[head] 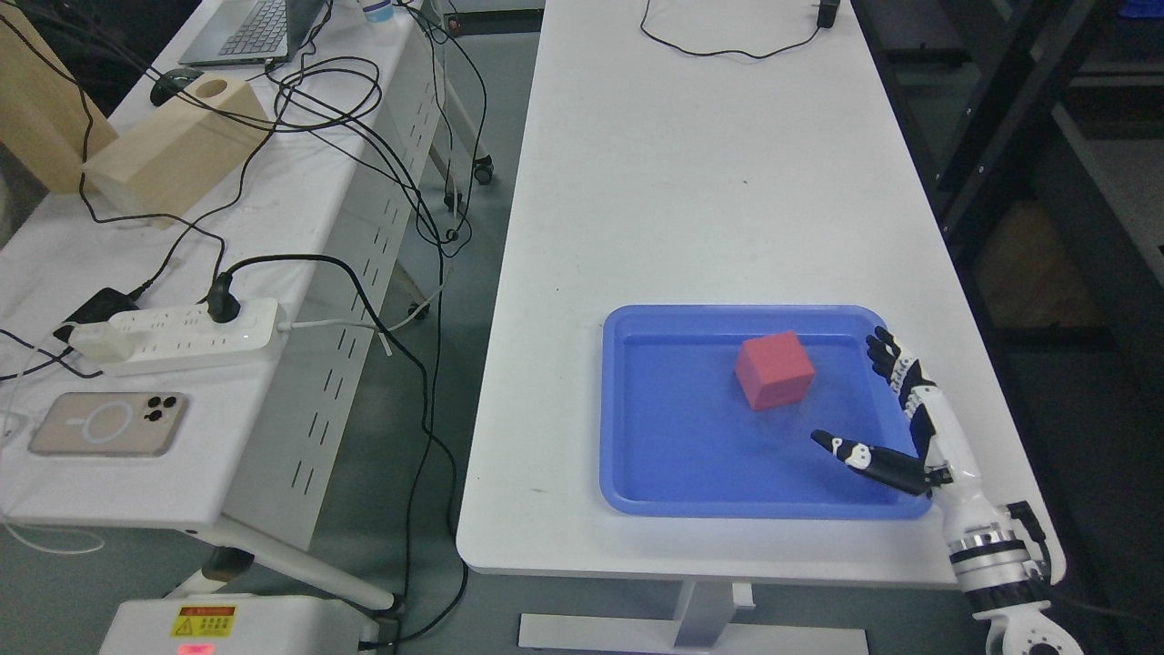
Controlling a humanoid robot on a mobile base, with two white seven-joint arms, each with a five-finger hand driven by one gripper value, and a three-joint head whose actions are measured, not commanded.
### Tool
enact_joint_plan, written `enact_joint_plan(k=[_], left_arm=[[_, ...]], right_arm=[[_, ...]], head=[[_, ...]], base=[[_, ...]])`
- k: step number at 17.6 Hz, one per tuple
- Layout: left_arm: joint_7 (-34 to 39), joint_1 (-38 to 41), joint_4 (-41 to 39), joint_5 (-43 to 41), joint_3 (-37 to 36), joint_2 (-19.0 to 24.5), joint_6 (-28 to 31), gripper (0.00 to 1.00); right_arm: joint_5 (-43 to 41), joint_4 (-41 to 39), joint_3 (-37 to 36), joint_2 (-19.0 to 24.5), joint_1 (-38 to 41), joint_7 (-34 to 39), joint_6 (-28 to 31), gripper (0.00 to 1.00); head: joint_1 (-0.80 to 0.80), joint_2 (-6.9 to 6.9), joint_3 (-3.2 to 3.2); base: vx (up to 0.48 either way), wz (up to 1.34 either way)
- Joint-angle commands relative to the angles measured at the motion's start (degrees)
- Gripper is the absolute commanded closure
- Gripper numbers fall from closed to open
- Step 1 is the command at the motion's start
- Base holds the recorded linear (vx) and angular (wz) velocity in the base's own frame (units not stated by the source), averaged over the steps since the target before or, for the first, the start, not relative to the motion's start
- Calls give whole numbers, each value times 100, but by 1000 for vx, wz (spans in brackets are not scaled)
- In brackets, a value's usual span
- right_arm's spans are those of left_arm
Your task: Pick pink block from left shelf to tray
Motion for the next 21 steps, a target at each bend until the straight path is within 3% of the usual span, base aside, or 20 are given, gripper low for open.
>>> enact_joint_plan(k=[1, 21], left_arm=[[4, -167, -100, 0, 0, 100, -3, 0], [4, -167, -100, 0, 0, 100, -3, 0]], right_arm=[[-1533, -16, -240, 29, 2, 75, 0, 1], [-1472, 10, -231, -85, -33, 286, 237, 1]], head=[[0, 0, 0], [0, 0, 0]], base=[[-105, 0], [-152, 2]])
